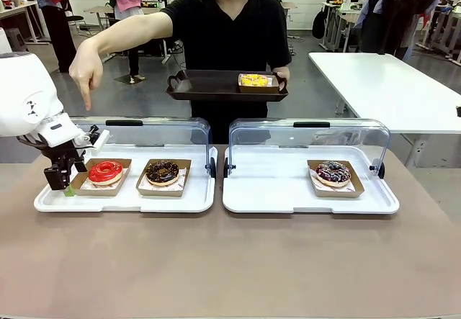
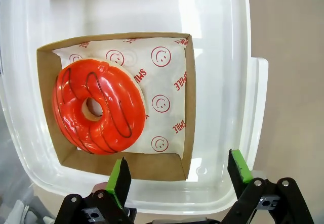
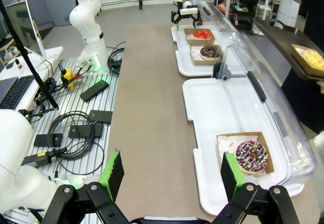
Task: Provide the desired donut to the person.
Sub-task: Pick up and lift the Paper togo box containing the Donut pointed at by the person.
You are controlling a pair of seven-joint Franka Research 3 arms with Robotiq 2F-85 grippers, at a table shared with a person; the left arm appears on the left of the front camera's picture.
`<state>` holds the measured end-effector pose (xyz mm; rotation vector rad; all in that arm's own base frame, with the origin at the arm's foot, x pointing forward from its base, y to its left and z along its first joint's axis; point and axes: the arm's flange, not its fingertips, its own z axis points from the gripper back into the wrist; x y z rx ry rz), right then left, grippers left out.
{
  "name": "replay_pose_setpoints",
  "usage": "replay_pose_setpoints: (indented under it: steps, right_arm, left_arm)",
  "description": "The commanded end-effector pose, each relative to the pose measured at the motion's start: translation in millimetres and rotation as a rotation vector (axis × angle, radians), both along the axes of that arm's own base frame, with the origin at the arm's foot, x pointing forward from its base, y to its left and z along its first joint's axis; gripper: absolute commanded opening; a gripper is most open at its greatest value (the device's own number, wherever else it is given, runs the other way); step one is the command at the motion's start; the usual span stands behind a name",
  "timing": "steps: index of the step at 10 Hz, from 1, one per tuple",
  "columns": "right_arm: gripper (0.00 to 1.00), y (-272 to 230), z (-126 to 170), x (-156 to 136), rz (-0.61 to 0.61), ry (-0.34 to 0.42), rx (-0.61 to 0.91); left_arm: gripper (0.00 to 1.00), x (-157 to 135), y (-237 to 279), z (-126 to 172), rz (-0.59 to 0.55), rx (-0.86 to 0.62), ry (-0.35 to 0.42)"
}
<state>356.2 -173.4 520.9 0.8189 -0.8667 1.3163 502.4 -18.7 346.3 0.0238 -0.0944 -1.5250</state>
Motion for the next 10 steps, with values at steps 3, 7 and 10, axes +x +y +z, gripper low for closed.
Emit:
replay_pose_setpoints:
  steps: [3,7,10]
  right_arm:
    - [1.00,1.1,-2.0,0.5,0.003,-0.009,0.018]
    - [1.00,1.1,-2.0,0.5,0.003,-0.009,0.018]
    - [1.00,1.1,-2.0,0.5,0.003,-0.009,0.018]
  left_arm:
    - [1.00,0.5,1.6,0.2,0.003,-0.001,-0.004]
    - [1.00,0.5,1.6,0.2,0.003,-0.001,-0.004]
    - [1.00,0.0,0.5,0.0,0.001,0.000,0.000]
